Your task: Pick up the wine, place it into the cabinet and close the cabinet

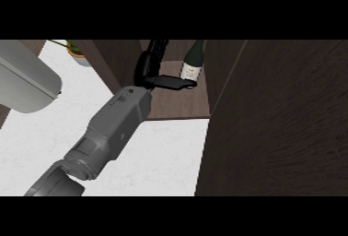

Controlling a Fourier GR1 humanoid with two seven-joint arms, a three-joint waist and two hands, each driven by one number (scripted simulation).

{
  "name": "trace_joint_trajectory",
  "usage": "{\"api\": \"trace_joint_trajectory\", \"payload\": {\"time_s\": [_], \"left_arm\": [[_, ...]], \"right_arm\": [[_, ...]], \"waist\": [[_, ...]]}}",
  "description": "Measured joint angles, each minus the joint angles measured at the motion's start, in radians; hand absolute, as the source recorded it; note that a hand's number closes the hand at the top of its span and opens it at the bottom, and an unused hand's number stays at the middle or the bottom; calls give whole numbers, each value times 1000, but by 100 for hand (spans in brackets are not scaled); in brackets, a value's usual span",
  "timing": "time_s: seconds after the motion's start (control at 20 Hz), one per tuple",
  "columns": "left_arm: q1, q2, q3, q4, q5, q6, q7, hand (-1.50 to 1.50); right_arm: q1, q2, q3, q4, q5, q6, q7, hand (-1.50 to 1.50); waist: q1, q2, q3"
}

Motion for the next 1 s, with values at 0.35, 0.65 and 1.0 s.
{"api": "trace_joint_trajectory", "payload": {"time_s": [0.35, 0.65, 1.0], "left_arm": [[41, -1, -31, -178, -39, 41, 87, -150], [150, -11, -120, -459, -73, 122, 199, -150], [330, -5, -260, -836, -98, 330, 336, -150]], "right_arm": [[11, -16, 0, -5, 11, -27, 16, -150], [31, -26, 5, -9, 24, -30, 8, -150], [6, -38, 26, -11, 34, -44, 21, -150]], "waist": [[42, -20, 3], [61, -29, 4], [58, -26, 4]]}}
